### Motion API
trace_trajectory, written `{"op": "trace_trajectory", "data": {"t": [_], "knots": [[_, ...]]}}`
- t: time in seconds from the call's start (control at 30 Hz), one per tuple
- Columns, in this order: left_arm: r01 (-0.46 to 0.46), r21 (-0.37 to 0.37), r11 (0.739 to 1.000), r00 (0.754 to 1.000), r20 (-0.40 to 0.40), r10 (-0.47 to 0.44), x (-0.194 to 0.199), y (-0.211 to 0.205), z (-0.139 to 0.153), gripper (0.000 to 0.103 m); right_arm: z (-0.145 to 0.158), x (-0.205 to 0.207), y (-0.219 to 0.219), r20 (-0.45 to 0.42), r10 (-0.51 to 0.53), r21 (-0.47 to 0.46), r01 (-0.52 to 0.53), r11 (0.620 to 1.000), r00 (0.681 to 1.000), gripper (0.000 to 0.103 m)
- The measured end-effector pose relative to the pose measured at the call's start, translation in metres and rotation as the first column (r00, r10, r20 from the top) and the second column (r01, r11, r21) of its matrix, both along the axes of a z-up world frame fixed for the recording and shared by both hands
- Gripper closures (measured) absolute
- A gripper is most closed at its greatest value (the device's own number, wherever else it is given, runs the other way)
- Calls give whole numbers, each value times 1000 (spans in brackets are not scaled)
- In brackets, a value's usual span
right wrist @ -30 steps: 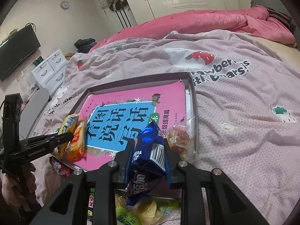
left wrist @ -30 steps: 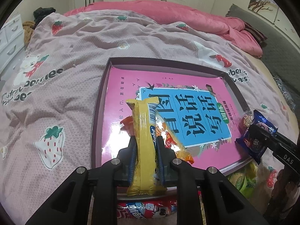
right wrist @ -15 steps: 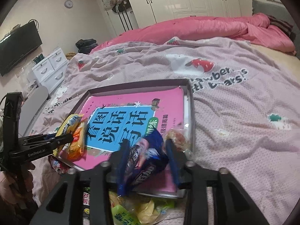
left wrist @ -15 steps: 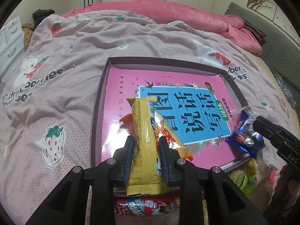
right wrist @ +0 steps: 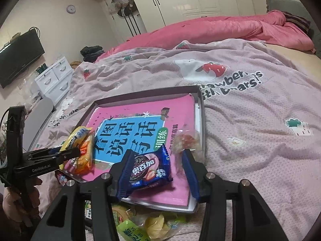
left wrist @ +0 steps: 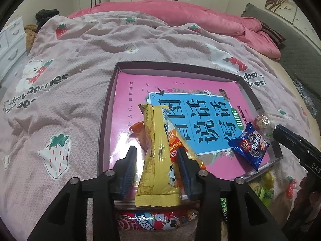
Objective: Organize snacks
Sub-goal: 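Lay the wafer bar in the tray with the left tool while the right tool places the Oreo pack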
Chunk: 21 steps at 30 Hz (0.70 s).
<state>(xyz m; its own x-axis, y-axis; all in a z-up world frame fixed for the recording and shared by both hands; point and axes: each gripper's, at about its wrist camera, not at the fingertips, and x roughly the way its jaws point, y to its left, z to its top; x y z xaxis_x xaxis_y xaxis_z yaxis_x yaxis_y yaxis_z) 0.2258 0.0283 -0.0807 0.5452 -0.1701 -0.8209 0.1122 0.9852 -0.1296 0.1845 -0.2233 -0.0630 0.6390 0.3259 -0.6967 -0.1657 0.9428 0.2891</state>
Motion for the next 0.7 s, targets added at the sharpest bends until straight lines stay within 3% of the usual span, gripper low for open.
{"op": "trace_trajectory", "data": {"t": [0.4,0.7], "knots": [[7,-44,999,997,76,-3,-13,3,25,42,19,-9,9,81,55,23,-57,998,995,45],[-34,-74,997,989,140,44,-25,14,49,35,31,-17,11,122,76,36,-81,996,990,32]]}}
